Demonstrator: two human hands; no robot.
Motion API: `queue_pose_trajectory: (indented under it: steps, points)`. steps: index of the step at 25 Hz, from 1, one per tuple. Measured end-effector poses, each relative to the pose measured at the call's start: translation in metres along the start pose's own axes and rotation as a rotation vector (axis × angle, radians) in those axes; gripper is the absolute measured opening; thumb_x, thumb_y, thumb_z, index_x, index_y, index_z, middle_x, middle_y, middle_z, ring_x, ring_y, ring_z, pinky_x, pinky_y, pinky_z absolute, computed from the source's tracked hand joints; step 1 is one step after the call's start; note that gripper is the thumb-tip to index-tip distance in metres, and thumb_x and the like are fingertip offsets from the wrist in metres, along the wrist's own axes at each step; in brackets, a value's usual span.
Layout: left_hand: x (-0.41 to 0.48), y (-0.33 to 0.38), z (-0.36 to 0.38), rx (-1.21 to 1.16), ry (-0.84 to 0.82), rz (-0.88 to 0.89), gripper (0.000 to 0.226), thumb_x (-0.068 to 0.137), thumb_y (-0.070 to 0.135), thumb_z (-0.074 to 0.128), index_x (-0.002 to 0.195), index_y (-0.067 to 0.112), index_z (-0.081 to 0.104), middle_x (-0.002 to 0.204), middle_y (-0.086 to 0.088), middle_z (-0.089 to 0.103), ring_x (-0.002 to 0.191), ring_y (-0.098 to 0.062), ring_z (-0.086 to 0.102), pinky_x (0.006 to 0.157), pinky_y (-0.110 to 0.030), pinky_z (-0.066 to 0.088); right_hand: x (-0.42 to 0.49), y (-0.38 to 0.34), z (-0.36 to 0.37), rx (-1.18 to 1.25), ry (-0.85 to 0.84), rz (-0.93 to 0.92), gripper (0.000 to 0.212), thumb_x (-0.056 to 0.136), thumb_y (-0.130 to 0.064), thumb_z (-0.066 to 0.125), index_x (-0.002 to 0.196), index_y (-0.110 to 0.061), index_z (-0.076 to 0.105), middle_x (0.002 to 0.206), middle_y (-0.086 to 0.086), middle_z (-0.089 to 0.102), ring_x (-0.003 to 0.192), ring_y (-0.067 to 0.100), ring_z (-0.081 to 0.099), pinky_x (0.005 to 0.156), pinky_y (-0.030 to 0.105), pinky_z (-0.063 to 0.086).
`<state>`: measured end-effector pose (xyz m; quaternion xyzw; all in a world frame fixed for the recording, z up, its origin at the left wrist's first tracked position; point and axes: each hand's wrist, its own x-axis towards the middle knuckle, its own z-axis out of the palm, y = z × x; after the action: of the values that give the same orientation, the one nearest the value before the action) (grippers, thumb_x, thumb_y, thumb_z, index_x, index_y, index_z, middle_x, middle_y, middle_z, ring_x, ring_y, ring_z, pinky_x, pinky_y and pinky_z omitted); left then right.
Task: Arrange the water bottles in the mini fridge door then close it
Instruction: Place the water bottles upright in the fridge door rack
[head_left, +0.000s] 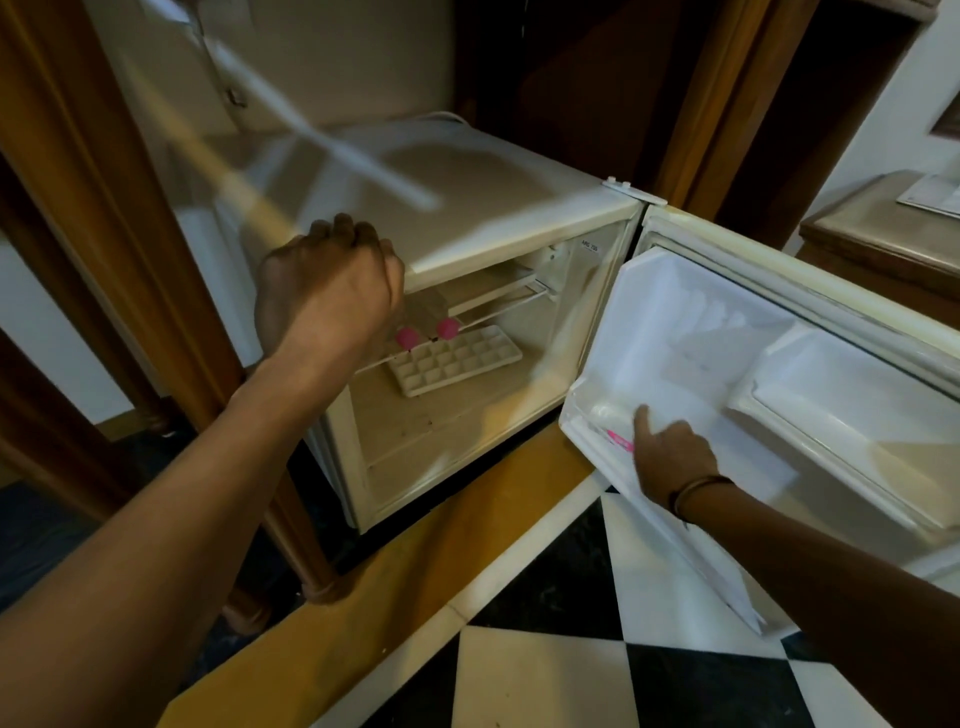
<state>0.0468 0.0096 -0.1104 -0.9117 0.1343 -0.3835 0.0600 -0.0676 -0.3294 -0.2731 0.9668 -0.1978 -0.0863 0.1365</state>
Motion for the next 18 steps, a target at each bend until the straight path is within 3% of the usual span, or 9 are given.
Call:
queue_pose_trajectory:
  steps: [4,6,8,10,13,18]
  points:
    - [-0.001,-0.001,0.000,-0.080,-0.020,-0.030,0.034,0.108,0.023,0.049,0.082,0.006,0.062,0.068,-0.009,0.042,0.048,-0.014,0.015,0.049,-0.022,0.012,0.020,-0.013,-0.048,-0.025,0.050,0.008,0.044,0.100,-0.019,0.045,0.141,-0.006,0.045,0.125,0.023,0.059,0.111,0.037,0.062,0.091,0.041,0.051]
    - [0.000,0.000,-0.001,-0.114,-0.003,-0.041,0.037,0.110,0.025,0.042,0.084,0.006,0.060,0.069,-0.008,0.038,0.048,-0.014,0.015,0.050,-0.021,0.013,0.035,-0.002,-0.067,0.047,0.119,0.036,0.033,0.099,-0.010,0.046,0.131,-0.003,0.051,0.125,0.024,0.060,0.113,0.040,0.061,0.094,0.044,0.049]
    - [0.000,0.000,-0.001,-0.137,0.000,-0.053,0.036,0.111,0.025,0.040,0.084,0.009,0.057,0.067,-0.006,0.035,0.048,-0.014,0.018,0.050,-0.022,0.016,0.054,0.010,-0.079,0.222,0.192,0.057,0.028,0.099,-0.005,0.049,0.125,-0.002,0.055,0.123,0.025,0.061,0.111,0.044,0.062,0.095,0.046,0.050]
    - [0.000,0.001,0.000,-0.140,0.003,-0.047,0.037,0.111,0.026,0.039,0.086,0.007,0.059,0.069,-0.005,0.036,0.049,-0.017,0.026,0.050,-0.024,0.020,0.069,0.018,-0.083,0.477,0.247,0.111,0.023,0.095,-0.007,0.063,0.118,-0.005,0.064,0.120,0.023,0.064,0.108,0.044,0.064,0.095,0.047,0.055]
    - [0.001,0.000,0.001,-0.109,-0.011,-0.036,0.042,0.111,0.026,0.038,0.090,0.003,0.066,0.074,-0.009,0.044,0.055,-0.024,0.040,0.050,-0.025,0.022,0.078,0.017,-0.078,0.655,0.323,0.120,0.027,0.088,-0.012,0.077,0.115,-0.011,0.072,0.116,0.019,0.070,0.104,0.041,0.069,0.095,0.049,0.058]
    - [0.000,0.001,-0.003,-0.121,-0.023,-0.034,0.040,0.110,0.025,0.040,0.090,0.003,0.067,0.077,-0.017,0.062,0.055,-0.024,0.038,0.051,-0.022,0.016,0.079,0.014,-0.068,0.679,0.396,0.029,0.041,0.092,-0.002,0.065,0.131,-0.016,0.069,0.122,0.016,0.071,0.110,0.040,0.068,0.100,0.049,0.056]
